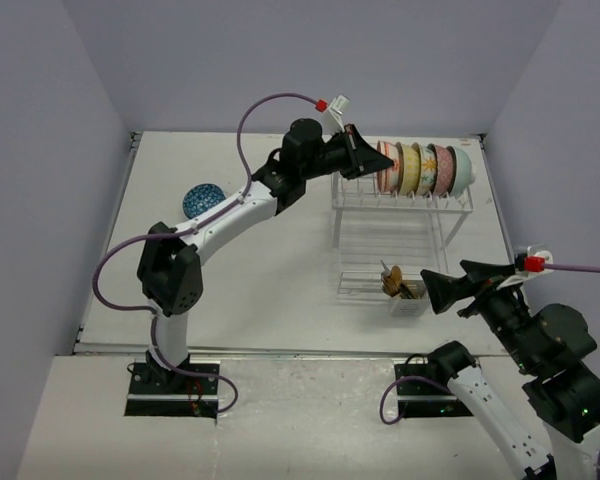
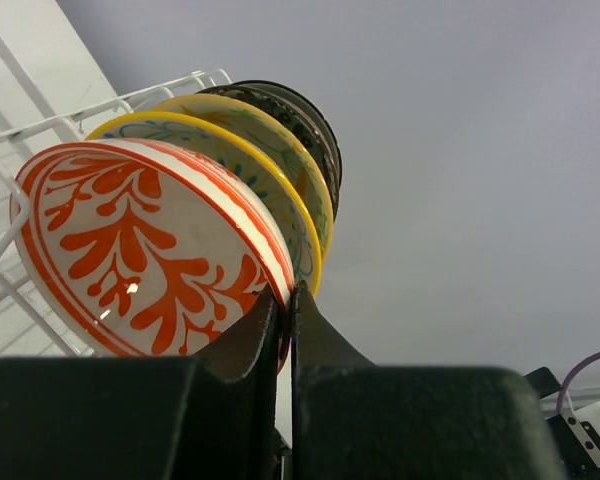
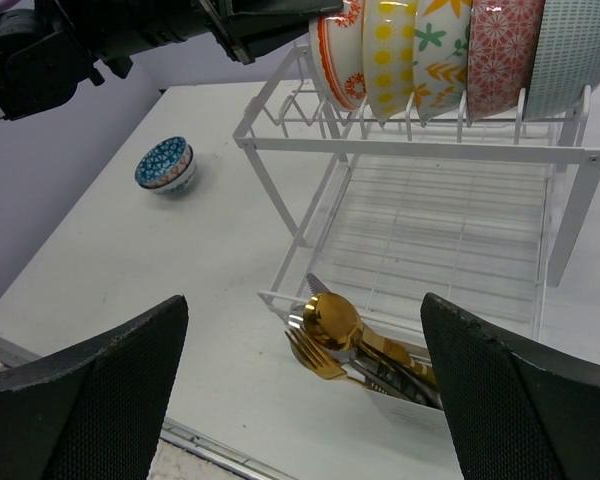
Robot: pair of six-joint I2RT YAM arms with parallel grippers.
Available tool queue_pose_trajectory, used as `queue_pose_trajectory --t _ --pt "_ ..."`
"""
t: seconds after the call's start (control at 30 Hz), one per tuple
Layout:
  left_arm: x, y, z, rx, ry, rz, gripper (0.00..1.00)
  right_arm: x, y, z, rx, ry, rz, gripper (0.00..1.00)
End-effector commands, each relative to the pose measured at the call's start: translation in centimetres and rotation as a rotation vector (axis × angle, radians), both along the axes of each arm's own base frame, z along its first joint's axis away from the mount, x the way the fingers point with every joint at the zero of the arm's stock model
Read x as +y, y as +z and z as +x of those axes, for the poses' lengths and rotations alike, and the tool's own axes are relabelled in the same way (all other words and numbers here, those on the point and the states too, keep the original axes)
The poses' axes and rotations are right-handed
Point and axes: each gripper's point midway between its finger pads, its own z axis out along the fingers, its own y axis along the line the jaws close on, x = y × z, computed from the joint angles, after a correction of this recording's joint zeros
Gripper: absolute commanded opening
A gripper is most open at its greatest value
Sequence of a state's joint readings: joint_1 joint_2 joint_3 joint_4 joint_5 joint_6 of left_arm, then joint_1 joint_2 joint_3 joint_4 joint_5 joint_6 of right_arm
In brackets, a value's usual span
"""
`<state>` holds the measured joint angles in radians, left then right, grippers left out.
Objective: Unload the bowls from the dish rack
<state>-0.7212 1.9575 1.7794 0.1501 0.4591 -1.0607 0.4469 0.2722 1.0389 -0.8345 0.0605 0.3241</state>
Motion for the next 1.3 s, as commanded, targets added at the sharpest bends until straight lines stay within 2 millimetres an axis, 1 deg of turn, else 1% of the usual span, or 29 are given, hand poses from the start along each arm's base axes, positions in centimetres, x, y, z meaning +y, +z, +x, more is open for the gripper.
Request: queue_pose_trajectory --t 0.0,0.07,0.1,0.37,0.53,0.6,0.63,0.7,0.73,0.77,0.8,0.83,0.9,0.93,0.97,1.0,1.03,1.07,1.1,1.13,1.17,1.2,1.23,1.27 --pt "2.9 7.6 -0.9 -0.155 0.098 -0.115 0.0 -0.1 0.6 -0.2 -0.022 0.006 -0.002 0.99" --pt "3.5 8.5 -1.3 -0.169 0.115 -0.134 0.0 -0.1 0.6 -0.2 -0.025 0.006 0.0 0.99" --pt "3.6 8.4 -1.3 -0.166 0.122 -0.132 0.0 -0.1 0.7 -0.3 -0.027 0.006 0.0 0.99" --pt "4.3 10.0 -1.5 -0.185 0.141 -0.18 0.0 -0.1 0.8 -0.4 -0.026 0.007 0.001 0.99" --pt "5.1 10.5 -1.4 -0.193 0.182 -0.181 0.0 -0.2 0.8 -0.5 -0.028 0.006 -0.002 0.99" --pt "5.3 10.4 -1.3 -0.197 0.197 -0.171 0.0 -0.3 0.9 -0.5 -0.03 0.003 -0.003 0.99" --pt "5.5 10.8 -1.4 -0.205 0.204 -0.171 0.0 -0.2 0.9 -0.5 -0.03 0.004 -0.003 0.99" --pt "6.0 11.0 -1.2 -0.225 0.229 -0.154 0.0 -0.3 1.0 -0.5 -0.03 0.003 -0.005 0.99" --pt "6.4 11.6 -1.4 -0.241 0.241 -0.155 0.0 -0.3 1.0 -0.5 -0.03 0.004 -0.005 0.99" --pt "6.7 11.9 -1.5 -0.252 0.252 -0.149 0.0 -0.3 1.0 -0.5 -0.03 0.004 -0.005 0.99" --pt "7.2 12.0 -1.2 -0.27 0.28 -0.131 0.0 -0.3 1.0 -0.5 -0.03 0.003 -0.005 0.99" --pt "7.8 12.9 -1.5 -0.288 0.298 -0.135 0.0 -0.2 1.0 -0.4 -0.029 0.005 -0.007 0.99" --pt "8.7 13.2 -1.2 -0.313 0.348 -0.106 0.0 -0.1 1.0 -0.3 -0.027 0.008 -0.006 0.99" --pt "9.4 14.0 -1.4 -0.328 0.369 -0.108 0.0 -0.1 1.0 -0.2 -0.025 0.008 -0.009 0.99" --pt "9.8 14.2 -1.5 -0.338 0.382 -0.096 0.0 0.0 0.9 -0.2 -0.022 0.011 -0.008 0.99" --pt "10.5 14.2 -0.9 -0.354 0.426 -0.055 0.0 0.1 1.0 -0.1 -0.023 0.014 -0.007 0.99" --pt "11.3 14.6 -0.8 -0.363 0.461 -0.034 0.0 0.1 1.0 -0.1 -0.023 0.017 -0.007 0.99" --pt "11.9 14.6 -0.6 -0.366 0.49 0.0 0.0 0.2 1.0 0.0 -0.019 0.017 -0.009 0.99" --pt "13.4 13.8 0.3 -0.359 0.569 0.081 0.0 0.2 1.0 0.0 -0.02 0.02 -0.008 0.99" --pt "14.7 14.0 0.7 -0.362 0.613 0.11 0.0 0.3 1.0 0.0 -0.02 0.02 -0.008 0.99" --pt "16.2 13.2 1.5 -0.354 0.673 0.185 0.0 0.3 1.0 0.0 -0.017 0.021 -0.009 0.99" --pt "16.9 12.8 1.9 -0.354 0.69 0.218 0.0 0.3 1.1 0.0 -0.022 0.023 -0.009 0.99" --pt "18.6 12.2 3.1 -0.344 0.722 0.25 0.0 0.4 1.0 0.1 -0.021 0.023 -0.009 0.99" --pt "19.5 10.9 3.6 -0.315 0.719 0.297 0.0 0.4 1.0 0.1 -0.022 0.023 -0.009 0.99"
